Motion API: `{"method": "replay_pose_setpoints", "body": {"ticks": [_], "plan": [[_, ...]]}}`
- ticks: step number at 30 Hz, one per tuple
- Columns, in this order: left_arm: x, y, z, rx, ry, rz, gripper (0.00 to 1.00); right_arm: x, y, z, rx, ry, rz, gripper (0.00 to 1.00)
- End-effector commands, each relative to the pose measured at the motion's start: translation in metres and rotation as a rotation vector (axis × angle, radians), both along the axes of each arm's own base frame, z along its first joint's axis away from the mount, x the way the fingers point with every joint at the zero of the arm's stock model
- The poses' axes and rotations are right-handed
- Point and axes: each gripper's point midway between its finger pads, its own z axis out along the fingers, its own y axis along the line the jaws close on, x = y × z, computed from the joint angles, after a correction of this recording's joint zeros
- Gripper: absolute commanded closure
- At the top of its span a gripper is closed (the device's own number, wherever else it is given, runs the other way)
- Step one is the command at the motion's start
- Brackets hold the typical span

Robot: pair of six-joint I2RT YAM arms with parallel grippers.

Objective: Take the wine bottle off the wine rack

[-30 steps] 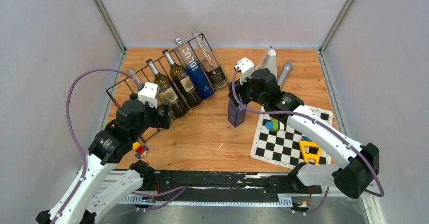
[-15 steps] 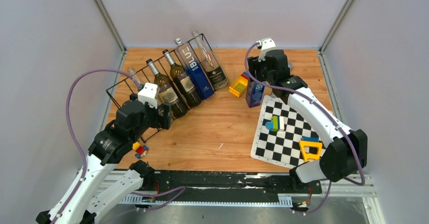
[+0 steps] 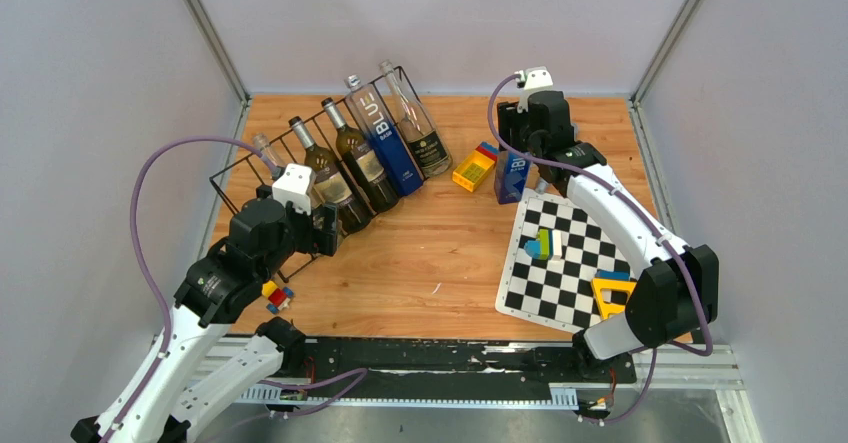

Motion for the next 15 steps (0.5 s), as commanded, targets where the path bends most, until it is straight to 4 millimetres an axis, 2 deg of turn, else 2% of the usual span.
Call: {"method": "replay_pose_setpoints", "body": {"ticks": [1, 8, 15], "plan": [[0.002, -0.001, 0.006, -0.01, -0.028, -0.001, 0.0, -0.008, -0.01, -0.017, -0.054, 0.062, -0.013, 0.4], [0.003, -0.001, 0.005, -0.008, -0.024, -0.002, 0.0, -0.014, -0.01, -0.012, -0.05, 0.065, 0.002, 0.18], [0.003, -0.001, 0.005, -0.009, -0.024, -0.002, 0.0, -0.021, -0.008, 0.006, -0.033, 0.041, 0.022, 0.09]]}}
